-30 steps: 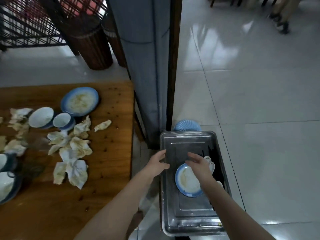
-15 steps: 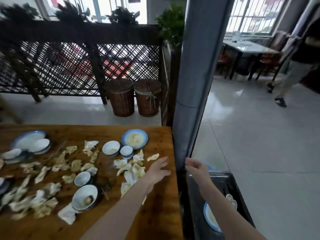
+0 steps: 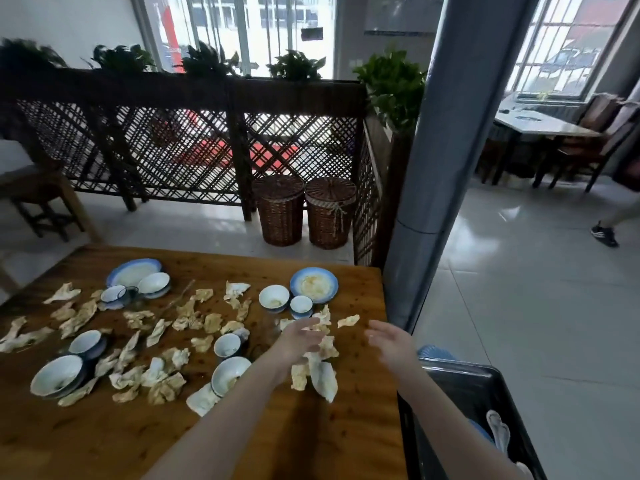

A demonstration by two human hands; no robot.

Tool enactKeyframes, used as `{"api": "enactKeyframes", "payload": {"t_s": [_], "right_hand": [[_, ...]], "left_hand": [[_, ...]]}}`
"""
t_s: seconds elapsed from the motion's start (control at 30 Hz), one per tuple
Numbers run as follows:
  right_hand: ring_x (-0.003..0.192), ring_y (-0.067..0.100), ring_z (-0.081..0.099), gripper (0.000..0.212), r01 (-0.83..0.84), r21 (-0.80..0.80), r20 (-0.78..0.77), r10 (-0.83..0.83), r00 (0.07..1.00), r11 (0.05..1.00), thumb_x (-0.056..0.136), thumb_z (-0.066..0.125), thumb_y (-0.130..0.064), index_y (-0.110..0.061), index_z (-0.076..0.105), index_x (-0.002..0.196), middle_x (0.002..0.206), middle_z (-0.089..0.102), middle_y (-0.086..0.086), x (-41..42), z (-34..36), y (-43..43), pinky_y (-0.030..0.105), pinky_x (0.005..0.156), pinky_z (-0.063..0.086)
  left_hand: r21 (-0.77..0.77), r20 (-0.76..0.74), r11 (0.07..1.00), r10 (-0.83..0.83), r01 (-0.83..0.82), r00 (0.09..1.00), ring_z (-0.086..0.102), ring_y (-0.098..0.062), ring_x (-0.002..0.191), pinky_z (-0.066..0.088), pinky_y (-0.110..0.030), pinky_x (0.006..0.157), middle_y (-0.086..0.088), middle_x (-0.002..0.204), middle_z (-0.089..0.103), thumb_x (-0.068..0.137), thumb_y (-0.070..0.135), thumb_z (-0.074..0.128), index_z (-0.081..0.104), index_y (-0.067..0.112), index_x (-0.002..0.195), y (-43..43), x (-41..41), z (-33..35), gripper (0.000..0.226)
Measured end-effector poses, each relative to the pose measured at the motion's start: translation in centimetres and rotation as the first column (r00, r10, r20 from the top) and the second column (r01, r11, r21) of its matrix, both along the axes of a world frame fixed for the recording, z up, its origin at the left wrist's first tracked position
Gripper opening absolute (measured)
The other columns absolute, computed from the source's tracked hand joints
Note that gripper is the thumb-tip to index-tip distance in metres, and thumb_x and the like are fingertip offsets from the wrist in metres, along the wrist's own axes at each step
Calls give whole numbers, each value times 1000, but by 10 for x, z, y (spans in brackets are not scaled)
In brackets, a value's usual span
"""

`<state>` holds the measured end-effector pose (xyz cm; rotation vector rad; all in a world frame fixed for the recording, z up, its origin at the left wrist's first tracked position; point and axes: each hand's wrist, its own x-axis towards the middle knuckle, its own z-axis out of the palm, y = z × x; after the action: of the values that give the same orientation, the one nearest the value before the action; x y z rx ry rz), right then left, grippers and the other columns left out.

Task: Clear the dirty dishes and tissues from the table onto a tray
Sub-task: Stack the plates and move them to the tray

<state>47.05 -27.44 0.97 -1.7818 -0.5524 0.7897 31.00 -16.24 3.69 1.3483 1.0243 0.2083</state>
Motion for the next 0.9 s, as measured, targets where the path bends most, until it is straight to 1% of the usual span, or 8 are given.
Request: {"api": "enactKeyframes", "payload": {"t_s": [0.1, 0.2, 0.37, 0.47, 0.53, 0.67, 0.83, 0.9], "right_hand": [[104, 16, 58, 32, -5, 5, -43, 5, 999, 1000, 92, 56, -7, -14, 60, 123, 118, 63, 4, 9, -7, 2, 28, 87, 45], [99, 15, 58, 29, -8, -2, -73, 8, 997, 1000, 92, 56, -8, -15, 62, 120, 112, 65, 2, 6, -16, 9, 28, 83, 42], [89, 6, 58, 27, -41, -23, -96, 39, 995, 999, 90, 57, -5, -14, 64, 115, 98, 64, -5, -1, -26, 33, 23, 72, 42], [92, 11, 59, 24, -40, -37, -95, 37, 995, 998, 90, 60, -9, -17, 65, 112, 104, 63, -1, 0, -27, 64, 24, 71, 42], [91, 9, 58, 21, -15, -39, -109, 10, 994, 999, 88, 63, -12, -22, 65, 108, 102, 62, -4, 2, -30, 89, 22, 66, 41], [84, 7, 58, 19, 89, -43, -128, -94, 987, 995, 87, 64, -8, -20, 65, 101, 95, 65, -4, 13, -42, 147, 18, 59, 40], [84, 8, 58, 21, 121, -88, -63, -127, 990, 989, 86, 61, -1, -9, 65, 104, 96, 66, 3, 39, -65, 218, 18, 62, 43], [88, 14, 60, 21, 142, -103, -56, -148, 987, 985, 85, 63, 0, -6, 66, 105, 98, 66, 7, 52, -83, 240, 20, 65, 45]], "left_hand": [[21, -14, 1000, 21, -21, 1000, 59, -16, 91, 43, -29, 78, -7, 117, 61, 97, 9, 46, 50, 17, 131, -3, -9, 3, 35], [16, -40, 998, 55, -55, 998, 58, -15, 94, 45, -26, 74, -9, 126, 58, 96, 16, 53, 50, 18, 132, 4, -17, 7, 36], [33, -30, 996, 85, -84, 996, 57, -22, 104, 43, -34, 89, -11, 128, 57, 96, 14, 54, 50, 15, 133, 31, -24, 11, 37], [30, -24, 994, 106, -105, 994, 57, -22, 96, 46, -25, 71, -14, 127, 57, 96, 4, 52, 50, 10, 132, 65, -25, 4, 37], [27, -20, 992, 125, -125, 992, 57, -20, 86, 47, -20, 58, -15, 121, 58, 95, -1, 51, 51, 7, 132, 95, -22, -5, 38], [48, -19, 992, 120, -118, 993, 55, -17, 72, 46, -14, 45, -20, 113, 59, 94, -2, 53, 50, 0, 131, 170, -5, -25, 37], [88, -65, 995, 52, -46, 997, 52, -15, 69, 41, -19, 55, -10, 96, 60, 97, 5, 50, 52, 4, 127, 263, 39, -57, 30], [124, -85, 992, 11, -1, 996, 50, -13, 64, 40, -14, 49, -8, 87, 57, 95, -1, 51, 53, -1, 121, 294, 58, -73, 26]]}}
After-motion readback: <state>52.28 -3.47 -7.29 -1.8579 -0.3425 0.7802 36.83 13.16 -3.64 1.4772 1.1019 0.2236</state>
